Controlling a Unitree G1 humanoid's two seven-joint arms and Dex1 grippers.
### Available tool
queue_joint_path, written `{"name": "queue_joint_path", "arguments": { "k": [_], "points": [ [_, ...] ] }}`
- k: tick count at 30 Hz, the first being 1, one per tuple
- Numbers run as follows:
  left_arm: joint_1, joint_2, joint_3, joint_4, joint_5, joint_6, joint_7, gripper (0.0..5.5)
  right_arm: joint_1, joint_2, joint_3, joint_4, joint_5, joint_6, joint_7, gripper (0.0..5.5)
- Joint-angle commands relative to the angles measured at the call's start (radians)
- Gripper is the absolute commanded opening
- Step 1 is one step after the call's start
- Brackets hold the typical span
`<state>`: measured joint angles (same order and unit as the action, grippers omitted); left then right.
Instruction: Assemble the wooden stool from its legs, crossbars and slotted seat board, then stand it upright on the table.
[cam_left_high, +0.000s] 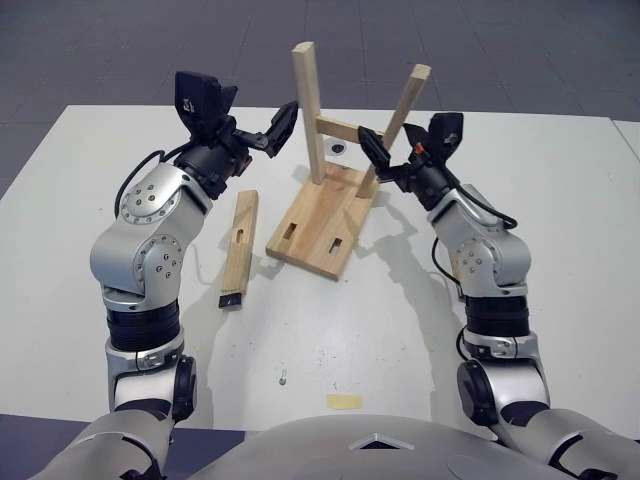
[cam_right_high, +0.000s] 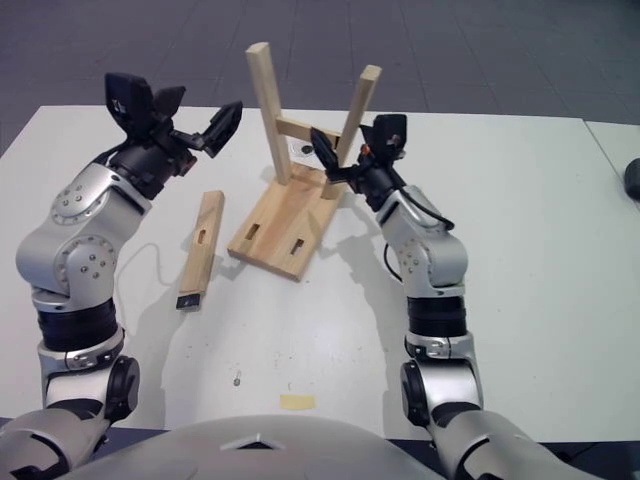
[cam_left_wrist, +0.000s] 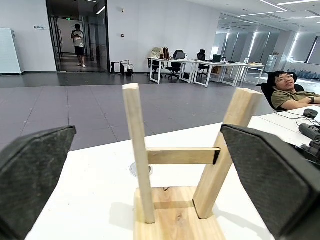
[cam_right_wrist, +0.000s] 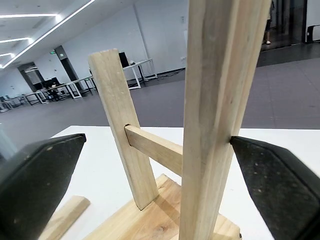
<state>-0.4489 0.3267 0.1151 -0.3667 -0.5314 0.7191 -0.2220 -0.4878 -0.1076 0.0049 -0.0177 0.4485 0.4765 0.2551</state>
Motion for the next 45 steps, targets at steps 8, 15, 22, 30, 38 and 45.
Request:
{"name": "queue_joint_path", "arguments": {
  "k": [8, 15, 22, 30, 38, 45],
  "points": [
    [0.036, 0.019, -0.021, 0.034, 0.076, -0.025, -0.009, 5.40, -0.031, 0.032, -0.032, 0.048, -0.038, -0.077, 0.018, 5.37],
    [0.117, 0.124, -0.074, 0.080, 0.317, -0.118, 0.025, 5.40, 0.156, -0.109, -0.307, -0.052, -0.031, -0.219, -0.011, 5.37],
    [0.180, 0.103, -0.063, 0.024, 0.366, -0.123, 0.043, 5.40, 0.361, -0.276, -0.420, 0.095, -0.126, -0.307, 0.038, 5.37],
    [0.192, 0.084, -0.076, 0.016, 0.375, -0.115, 0.035, 5.40, 0.467, -0.352, -0.383, 0.238, -0.177, -0.353, 0.160, 5.37],
    [0.207, 0.076, -0.080, 0.017, 0.392, -0.113, 0.032, 5.40, 0.475, -0.326, -0.338, 0.239, -0.189, -0.350, 0.173, 5.37],
    [0.209, 0.082, -0.084, 0.030, 0.402, -0.111, 0.017, 5.40, 0.528, -0.323, -0.296, 0.215, -0.222, -0.324, 0.153, 5.37]
  ]
}}
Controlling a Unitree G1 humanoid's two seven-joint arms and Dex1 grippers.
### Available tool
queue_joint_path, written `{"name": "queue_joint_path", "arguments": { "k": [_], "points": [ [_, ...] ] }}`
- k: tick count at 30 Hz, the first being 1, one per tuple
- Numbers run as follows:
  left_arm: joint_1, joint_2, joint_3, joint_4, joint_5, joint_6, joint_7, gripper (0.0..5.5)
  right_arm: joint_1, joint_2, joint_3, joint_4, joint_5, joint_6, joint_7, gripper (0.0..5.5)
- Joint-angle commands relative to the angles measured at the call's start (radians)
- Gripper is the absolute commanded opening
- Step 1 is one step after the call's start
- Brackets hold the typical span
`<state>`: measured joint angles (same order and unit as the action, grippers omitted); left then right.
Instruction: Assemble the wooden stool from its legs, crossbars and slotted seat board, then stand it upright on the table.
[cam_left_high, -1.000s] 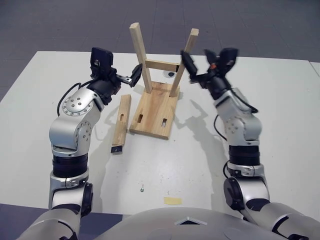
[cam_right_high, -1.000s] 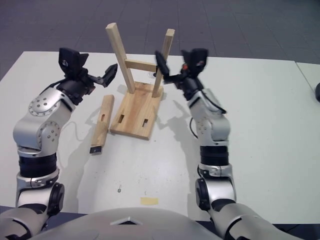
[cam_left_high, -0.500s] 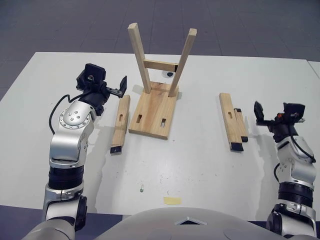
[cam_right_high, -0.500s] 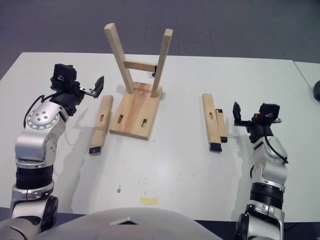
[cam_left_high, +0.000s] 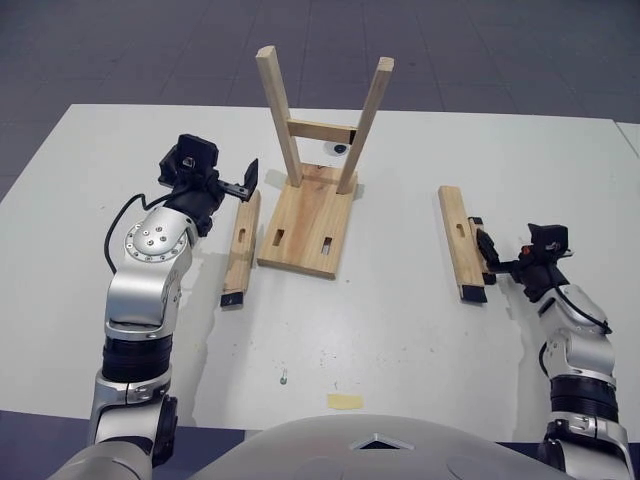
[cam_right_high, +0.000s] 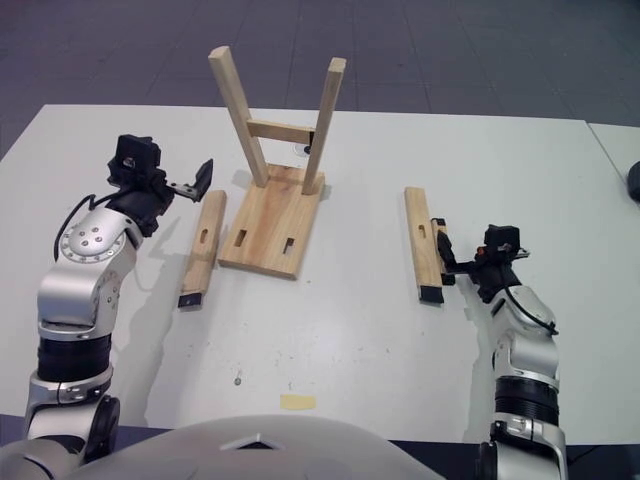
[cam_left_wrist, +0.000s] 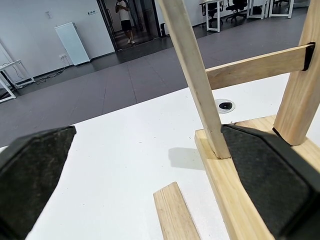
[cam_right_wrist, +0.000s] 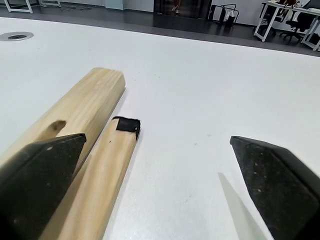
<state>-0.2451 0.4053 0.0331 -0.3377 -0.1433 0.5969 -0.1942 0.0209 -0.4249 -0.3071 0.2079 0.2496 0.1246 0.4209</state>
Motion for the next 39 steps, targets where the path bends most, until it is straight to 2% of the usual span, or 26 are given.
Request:
{"name": "queue_joint_path", "arguments": {
  "k": [1, 8, 12, 18, 25, 30, 35, 39],
  "points": [
    [0.004, 0.004, -0.003, 0.002, 0.014, 0.013, -0.014, 5.40, 0.025, -0.011, 0.022, -0.013, -0.030, 0.032, -0.013, 5.37],
    [0.006, 0.001, -0.006, 0.000, 0.021, 0.014, -0.018, 5.40, 0.060, -0.014, 0.044, -0.067, -0.049, 0.084, -0.023, 5.37],
    [0.009, -0.003, -0.010, -0.001, 0.024, 0.015, -0.020, 5.40, 0.078, 0.014, 0.028, -0.151, 0.044, 0.147, 0.009, 5.37],
    [0.018, -0.013, -0.015, -0.004, 0.033, 0.012, -0.020, 5.40, 0.054, 0.024, 0.016, -0.162, 0.076, 0.144, 0.010, 5.37],
    [0.018, -0.009, -0.011, -0.002, 0.036, 0.013, -0.020, 5.40, 0.090, -0.063, 0.112, -0.178, 0.016, 0.338, 0.041, 5.37],
    [0.020, -0.008, -0.016, -0.004, 0.039, 0.014, -0.022, 5.40, 0.079, -0.077, 0.127, -0.174, 0.015, 0.415, 0.019, 4.63],
    [0.012, -0.004, -0.025, 0.003, 0.043, 0.011, -0.027, 5.40, 0.079, -0.079, 0.147, -0.199, 0.069, 0.656, 0.012, 3.82],
    [0.007, -0.007, -0.033, 0.008, 0.045, 0.007, -0.027, 5.40, 0.097, -0.104, 0.179, -0.188, 0.030, 0.670, 0.001, 3.25]
  ]
}}
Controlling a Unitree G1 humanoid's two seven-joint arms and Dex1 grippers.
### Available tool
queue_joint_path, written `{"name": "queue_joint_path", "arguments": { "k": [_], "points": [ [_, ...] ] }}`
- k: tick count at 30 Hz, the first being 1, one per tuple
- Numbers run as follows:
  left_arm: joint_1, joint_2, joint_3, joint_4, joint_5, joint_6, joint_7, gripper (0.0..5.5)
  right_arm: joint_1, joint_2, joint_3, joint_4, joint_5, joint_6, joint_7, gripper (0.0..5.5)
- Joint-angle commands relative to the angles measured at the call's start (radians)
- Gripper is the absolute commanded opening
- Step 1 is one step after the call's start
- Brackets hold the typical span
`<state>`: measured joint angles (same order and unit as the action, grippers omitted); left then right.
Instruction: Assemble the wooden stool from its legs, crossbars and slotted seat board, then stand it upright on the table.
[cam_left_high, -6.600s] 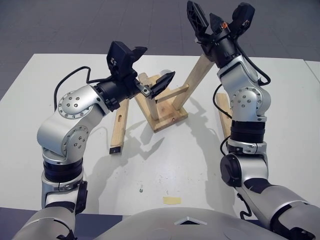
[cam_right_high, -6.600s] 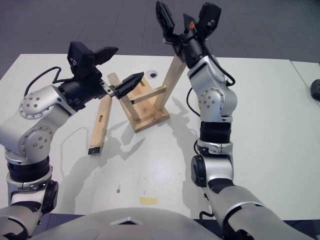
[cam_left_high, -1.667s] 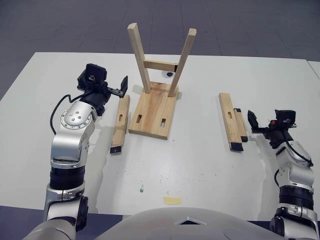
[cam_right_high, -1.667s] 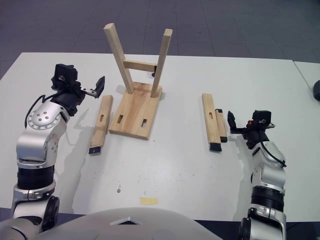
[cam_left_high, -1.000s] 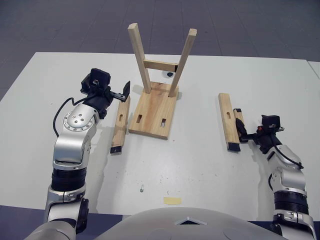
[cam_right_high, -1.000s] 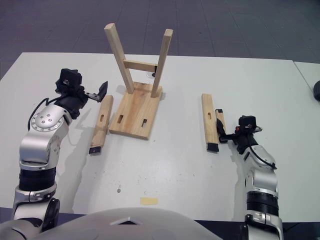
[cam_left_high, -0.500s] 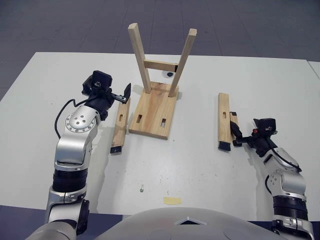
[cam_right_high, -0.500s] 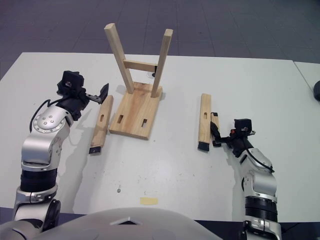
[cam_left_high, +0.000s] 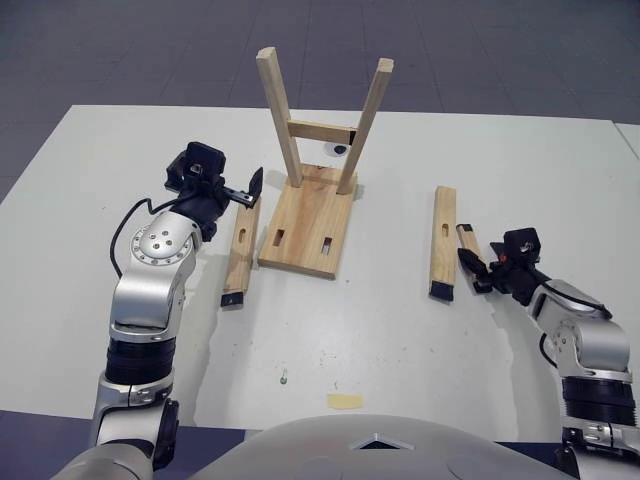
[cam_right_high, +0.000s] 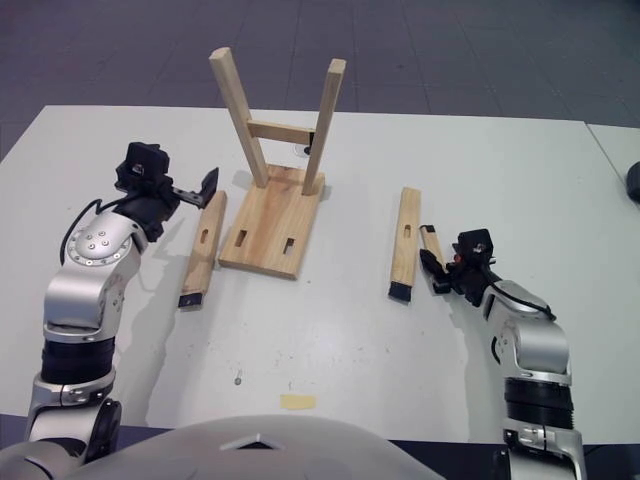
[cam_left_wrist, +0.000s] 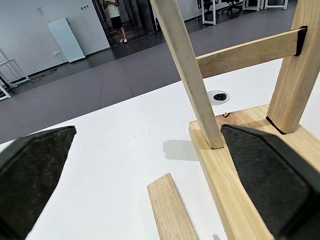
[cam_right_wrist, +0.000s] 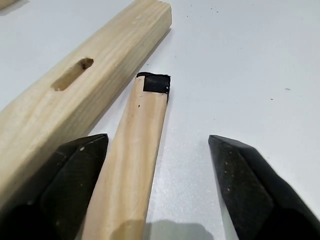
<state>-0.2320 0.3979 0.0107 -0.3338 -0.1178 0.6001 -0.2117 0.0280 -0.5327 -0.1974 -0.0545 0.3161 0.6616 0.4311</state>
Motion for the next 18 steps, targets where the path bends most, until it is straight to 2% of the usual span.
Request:
{"name": "queue_joint_path", "arguments": {
  "k": [1, 12, 14, 18],
  "points": [
    [-0.007, 0.000, -0.014, 0.006, 0.021, 0.002, -0.009, 5.40, 0.090, 0.003, 0.071, 0.077, -0.040, 0.134, -0.015, 3.09],
    [-0.011, -0.007, -0.006, 0.017, 0.026, -0.008, -0.012, 5.40, 0.052, 0.018, 0.082, 0.103, -0.032, 0.125, -0.043, 1.47],
    [-0.010, -0.012, 0.005, 0.015, 0.020, -0.006, -0.007, 5.40, 0.049, 0.024, 0.084, 0.103, -0.034, 0.120, -0.049, 1.27],
    [-0.031, -0.032, 0.031, 0.006, -0.012, 0.012, -0.012, 5.40, 0.020, 0.045, 0.065, 0.093, -0.025, 0.117, -0.078, 1.27]
  ]
}}
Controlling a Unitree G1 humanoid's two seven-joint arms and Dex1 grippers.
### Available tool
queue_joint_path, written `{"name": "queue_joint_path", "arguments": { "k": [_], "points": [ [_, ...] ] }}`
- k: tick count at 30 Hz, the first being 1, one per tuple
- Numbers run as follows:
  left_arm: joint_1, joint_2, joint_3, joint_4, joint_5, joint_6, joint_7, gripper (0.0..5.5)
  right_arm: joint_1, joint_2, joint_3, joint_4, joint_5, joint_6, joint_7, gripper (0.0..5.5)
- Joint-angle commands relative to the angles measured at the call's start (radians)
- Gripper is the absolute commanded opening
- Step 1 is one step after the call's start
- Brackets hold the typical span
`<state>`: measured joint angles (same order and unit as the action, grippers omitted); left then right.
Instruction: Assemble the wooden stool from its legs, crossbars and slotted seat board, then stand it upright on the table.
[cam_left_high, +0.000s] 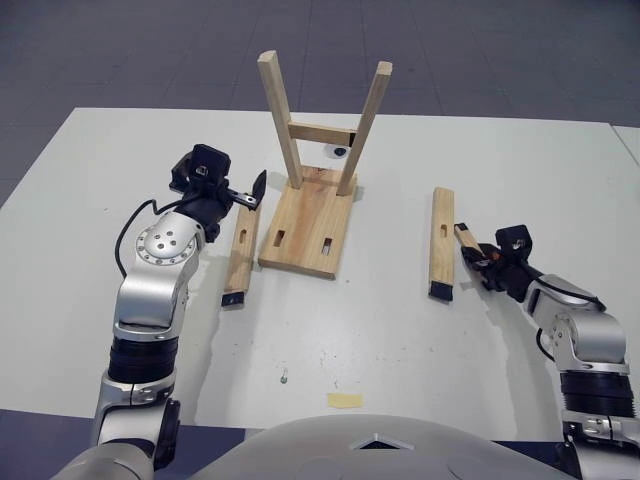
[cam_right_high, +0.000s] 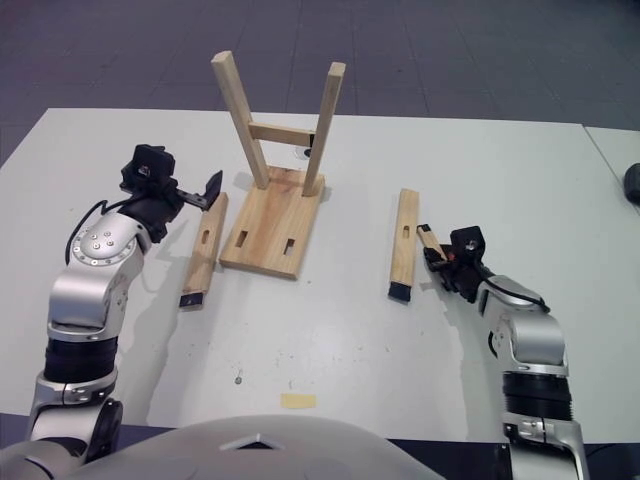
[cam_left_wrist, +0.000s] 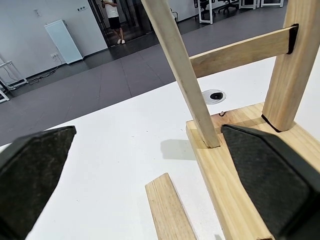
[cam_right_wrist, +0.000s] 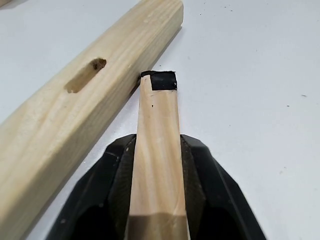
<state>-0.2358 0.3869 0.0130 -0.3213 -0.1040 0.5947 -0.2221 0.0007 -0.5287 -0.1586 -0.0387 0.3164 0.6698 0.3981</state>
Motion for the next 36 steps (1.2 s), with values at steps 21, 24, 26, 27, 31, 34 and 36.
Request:
{"name": "queue_joint_path", "arguments": {
  "k": [21, 24, 26, 27, 31, 34, 36],
  "points": [
    [-0.212, -0.228, 0.217, -0.276, -0.832, 0.320, -0.003, 3.65, -0.266, 0.184, 0.287, -0.349, -0.085, -0.543, 0.046, 1.27],
    [-0.220, -0.231, 0.188, -0.253, -0.834, 0.311, 0.027, 3.20, -0.258, 0.197, 0.302, -0.352, -0.086, -0.548, 0.062, 1.27],
    [-0.223, -0.219, 0.160, -0.232, -0.811, 0.311, 0.037, 2.88, -0.252, 0.208, 0.313, -0.365, -0.090, -0.548, 0.063, 1.27],
    [-0.224, -0.212, 0.147, -0.221, -0.798, 0.312, 0.044, 2.75, -0.252, 0.215, 0.320, -0.372, -0.092, -0.547, 0.062, 1.27],
    [-0.223, -0.196, 0.129, -0.191, -0.783, 0.306, 0.053, 3.32, -0.246, 0.230, 0.333, -0.382, -0.100, -0.548, 0.060, 1.27],
    [-0.224, -0.199, 0.127, -0.180, -0.790, 0.303, 0.056, 3.81, -0.238, 0.234, 0.338, -0.383, -0.114, -0.553, 0.059, 1.27],
    [-0.225, -0.208, 0.120, -0.178, -0.796, 0.299, 0.056, 4.12, -0.240, 0.241, 0.343, -0.378, -0.119, -0.552, 0.057, 1.27]
  ]
}}
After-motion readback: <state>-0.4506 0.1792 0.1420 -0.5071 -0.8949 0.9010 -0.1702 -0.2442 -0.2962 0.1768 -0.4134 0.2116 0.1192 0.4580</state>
